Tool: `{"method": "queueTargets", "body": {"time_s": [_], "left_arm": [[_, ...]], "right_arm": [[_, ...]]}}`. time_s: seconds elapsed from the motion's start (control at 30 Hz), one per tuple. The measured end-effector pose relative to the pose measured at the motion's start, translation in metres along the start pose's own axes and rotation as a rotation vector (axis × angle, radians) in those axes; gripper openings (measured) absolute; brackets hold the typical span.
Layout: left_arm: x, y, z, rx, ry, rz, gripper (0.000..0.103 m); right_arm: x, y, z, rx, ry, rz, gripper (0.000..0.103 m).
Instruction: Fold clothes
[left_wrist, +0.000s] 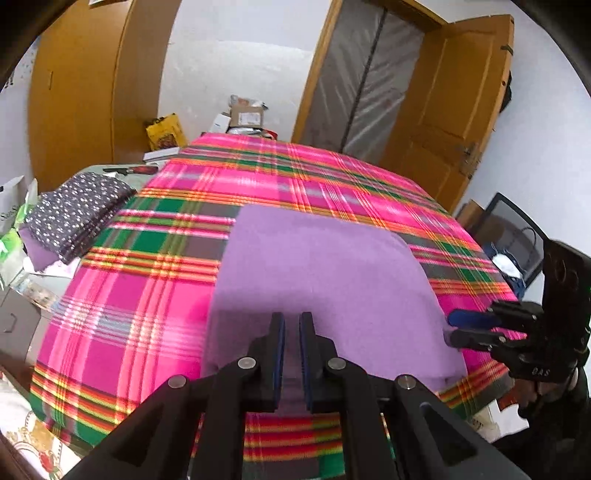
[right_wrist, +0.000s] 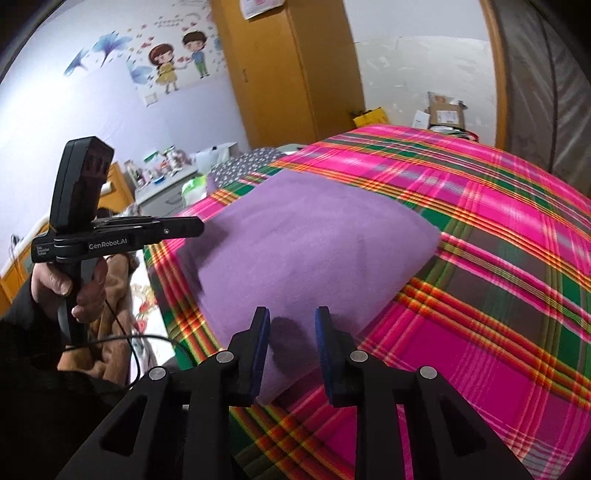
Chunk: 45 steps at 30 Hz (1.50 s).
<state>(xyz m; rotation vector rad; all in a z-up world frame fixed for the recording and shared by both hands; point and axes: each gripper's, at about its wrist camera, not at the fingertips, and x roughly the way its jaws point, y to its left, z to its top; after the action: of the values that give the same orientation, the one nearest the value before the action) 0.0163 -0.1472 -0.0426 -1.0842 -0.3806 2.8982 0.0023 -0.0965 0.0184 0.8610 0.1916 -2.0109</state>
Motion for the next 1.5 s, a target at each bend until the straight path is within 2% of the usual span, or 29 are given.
{"method": "queueTargets", "body": {"time_s": [0.3, 0.5, 0.73, 0.9, 0.97, 1.03, 1.13, 1.5], "left_arm": [[0.010, -0.002, 0.008, 0.005, 0.016, 0.068, 0.007], [0.013, 0.001, 0.011, 0.011, 0.021, 0.087, 0.007], [0.013, 0.022, 0.011, -0.022, 0.037, 0.092, 0.008], [0.015, 0.036, 0.007, -0.047, 0.064, 0.061, 0.017], [0.017, 0.040, 0.006, -0.062, 0.071, 0.043, 0.019], [0.018, 0.046, 0.004, -0.086, 0.079, 0.023, 0.023], [0.019, 0.052, 0.002, -0.111, 0.091, -0.003, 0.026], [0.025, 0.065, 0.000, -0.165, 0.113, -0.083, 0.027]], "right_arm": [[-0.004, -0.013, 0.005, 0.081, -0.024, -0.026, 0.034], [-0.003, -0.027, 0.004, 0.162, -0.019, -0.022, 0.035], [-0.002, -0.041, 0.003, 0.261, -0.009, 0.007, 0.035], [0.002, -0.048, -0.001, 0.309, 0.015, 0.020, 0.035], [0.004, -0.050, -0.002, 0.328, 0.025, 0.030, 0.039], [0.005, -0.052, -0.003, 0.341, 0.029, 0.041, 0.055], [0.006, -0.054, -0.004, 0.360, 0.035, 0.056, 0.055], [0.014, -0.060, -0.005, 0.426, 0.050, 0.104, 0.055]]}}
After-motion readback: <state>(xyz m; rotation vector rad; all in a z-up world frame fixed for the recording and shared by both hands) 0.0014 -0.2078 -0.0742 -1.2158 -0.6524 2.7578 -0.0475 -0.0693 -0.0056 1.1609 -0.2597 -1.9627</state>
